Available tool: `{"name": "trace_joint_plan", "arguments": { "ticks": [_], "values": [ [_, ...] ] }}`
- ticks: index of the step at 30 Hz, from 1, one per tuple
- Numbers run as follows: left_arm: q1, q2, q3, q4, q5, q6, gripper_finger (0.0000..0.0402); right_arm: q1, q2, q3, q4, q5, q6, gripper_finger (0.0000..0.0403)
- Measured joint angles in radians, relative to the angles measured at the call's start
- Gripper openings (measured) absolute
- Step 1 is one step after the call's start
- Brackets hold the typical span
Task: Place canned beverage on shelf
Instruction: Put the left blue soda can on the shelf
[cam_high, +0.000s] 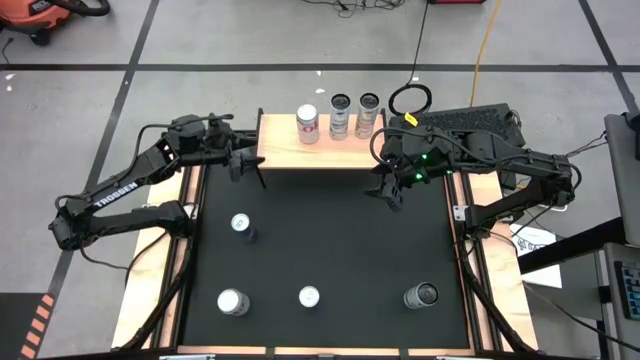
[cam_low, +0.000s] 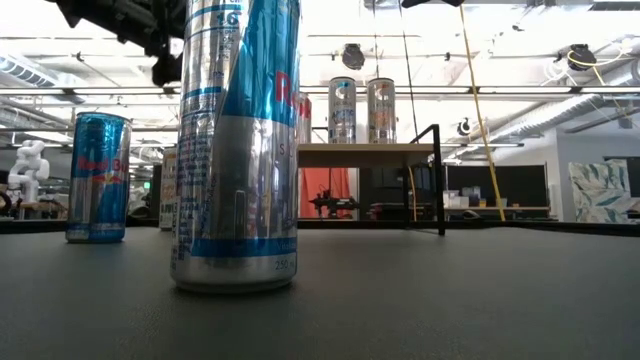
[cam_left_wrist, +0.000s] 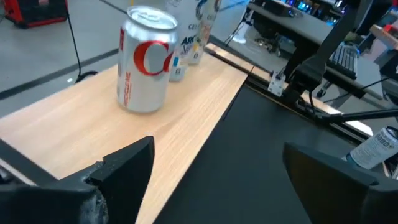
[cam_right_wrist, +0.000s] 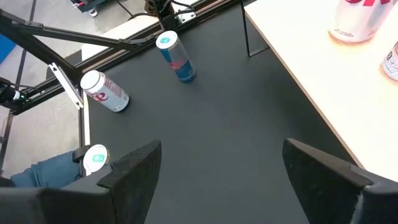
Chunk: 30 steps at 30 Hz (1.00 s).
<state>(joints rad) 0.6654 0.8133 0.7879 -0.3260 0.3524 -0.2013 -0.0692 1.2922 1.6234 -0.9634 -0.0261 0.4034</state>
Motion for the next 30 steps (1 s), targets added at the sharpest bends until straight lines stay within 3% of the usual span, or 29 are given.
{"name": "trace_joint_plan", "arguments": {
  "ticks": [4, 30],
  "values": [
    [0.000, 0.000, 0.000, -0.007, -0.009, 0.000, 0.0396, 0.000, 0.000, 0.000, 0.000, 0.000, 0.000, 0.0315],
    [0.000, 0.003, 0.000, 0.017, -0.060, -0.003, 0.0379, -0.001, 0.000, 0.000, 0.000, -0.001, 0.000, 0.0315]
  ]
}}
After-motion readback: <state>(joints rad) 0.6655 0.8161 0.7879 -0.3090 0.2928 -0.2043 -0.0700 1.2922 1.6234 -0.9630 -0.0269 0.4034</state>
